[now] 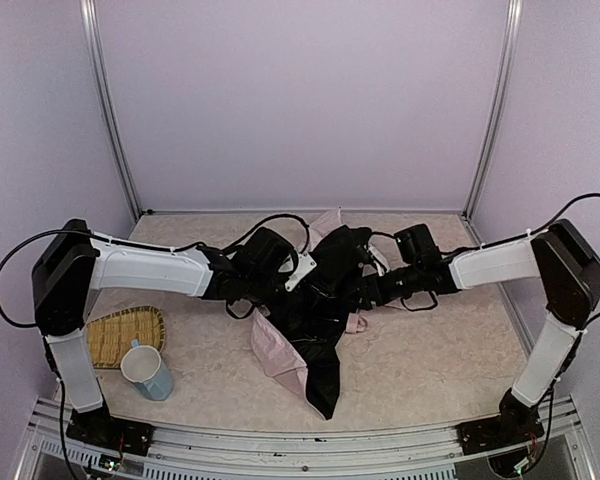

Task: Put away the umbrella

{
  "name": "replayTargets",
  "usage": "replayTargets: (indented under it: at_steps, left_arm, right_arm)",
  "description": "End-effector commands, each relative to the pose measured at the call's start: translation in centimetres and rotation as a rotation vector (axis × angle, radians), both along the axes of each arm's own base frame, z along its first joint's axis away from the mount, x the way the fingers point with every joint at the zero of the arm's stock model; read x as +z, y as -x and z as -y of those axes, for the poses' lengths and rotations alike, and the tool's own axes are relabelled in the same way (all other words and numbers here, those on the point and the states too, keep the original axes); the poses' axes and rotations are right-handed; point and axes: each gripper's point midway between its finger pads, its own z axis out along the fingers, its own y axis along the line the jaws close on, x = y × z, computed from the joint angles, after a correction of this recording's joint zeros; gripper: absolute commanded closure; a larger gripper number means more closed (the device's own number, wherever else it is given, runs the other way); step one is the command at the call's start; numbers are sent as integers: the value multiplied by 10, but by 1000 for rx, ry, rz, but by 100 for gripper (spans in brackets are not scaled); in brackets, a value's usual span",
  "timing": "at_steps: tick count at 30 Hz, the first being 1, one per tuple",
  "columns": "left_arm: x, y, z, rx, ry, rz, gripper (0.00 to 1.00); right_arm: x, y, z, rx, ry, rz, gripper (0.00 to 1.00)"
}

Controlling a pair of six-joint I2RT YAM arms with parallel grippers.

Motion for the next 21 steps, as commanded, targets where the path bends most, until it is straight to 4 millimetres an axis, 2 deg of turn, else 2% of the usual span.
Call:
replayTargets:
  at_steps: [1,3,6,9,12,15,17,18,19,20,21]
  left_arm:
    - [21,35,45,-206,137,-75,73]
    - [46,45,59,-275,185,-39,54]
    - [109,47,64,-324,333,25,31]
    - [170,35,47,-307,471,101,17]
    - [211,20,21,-260,545,164,12]
    - [239,6,-14,-159,588,230,8]
    - [239,-7,-36,-82,589,245,6]
    - [236,-10,-45,-57,584,249,5]
    - [236,-10,-53,-47,584,254,4]
    - [232,-10,-59,-38,578,253,4]
    - [233,-10,-61,-36,576,258,4]
  right_arm:
    - [47,5,11,13,17,132,30]
    - [56,9,16,18,44,162,30]
    - [72,17,21,19,130,281,33]
    - [102,47,1,95,142,465,36]
    - [117,89,-28,195,135,582,36]
    - [115,125,-66,270,128,577,32]
    - [103,143,-95,324,137,536,21]
    - [92,144,-106,327,173,506,11]
    - [81,140,-114,318,216,483,6]
    - [61,130,-120,290,287,465,4]
    - [58,124,-124,268,305,461,2]
